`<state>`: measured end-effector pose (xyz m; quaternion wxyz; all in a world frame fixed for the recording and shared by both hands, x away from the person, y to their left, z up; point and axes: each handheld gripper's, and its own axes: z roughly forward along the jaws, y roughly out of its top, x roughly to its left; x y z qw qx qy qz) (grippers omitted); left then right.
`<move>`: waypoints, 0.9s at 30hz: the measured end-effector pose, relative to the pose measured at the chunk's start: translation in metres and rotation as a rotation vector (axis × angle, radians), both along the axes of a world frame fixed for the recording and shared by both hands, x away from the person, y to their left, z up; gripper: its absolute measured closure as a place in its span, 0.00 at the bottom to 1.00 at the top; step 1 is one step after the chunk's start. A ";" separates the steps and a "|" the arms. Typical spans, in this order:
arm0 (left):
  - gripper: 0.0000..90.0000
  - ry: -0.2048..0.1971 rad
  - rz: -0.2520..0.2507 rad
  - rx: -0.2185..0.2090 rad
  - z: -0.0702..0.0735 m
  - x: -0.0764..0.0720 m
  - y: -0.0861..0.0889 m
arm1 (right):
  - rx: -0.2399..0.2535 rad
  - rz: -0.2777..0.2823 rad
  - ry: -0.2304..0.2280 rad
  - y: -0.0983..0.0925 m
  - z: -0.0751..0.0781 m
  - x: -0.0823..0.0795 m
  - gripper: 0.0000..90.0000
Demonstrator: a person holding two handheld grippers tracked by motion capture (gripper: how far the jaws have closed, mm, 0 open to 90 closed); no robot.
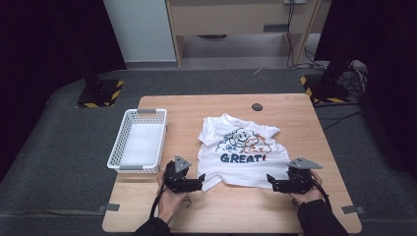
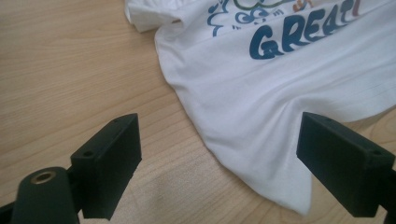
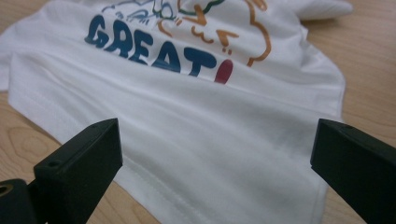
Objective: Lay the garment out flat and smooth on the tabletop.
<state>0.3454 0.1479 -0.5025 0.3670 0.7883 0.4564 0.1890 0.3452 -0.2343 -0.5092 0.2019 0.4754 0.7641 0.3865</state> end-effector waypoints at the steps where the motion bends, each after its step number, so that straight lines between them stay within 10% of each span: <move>1: 0.14 0.015 0.004 0.004 -0.003 0.001 -0.001 | -0.007 0.007 0.012 0.001 -0.002 0.001 0.02; 17: 0.09 0.065 -0.041 0.169 -0.020 0.007 -0.019 | -0.142 0.002 0.078 0.002 -0.020 0.010 0.02; 27: 0.07 0.057 -0.064 0.194 -0.021 0.003 -0.017 | -0.185 0.021 0.079 0.002 -0.022 0.008 0.01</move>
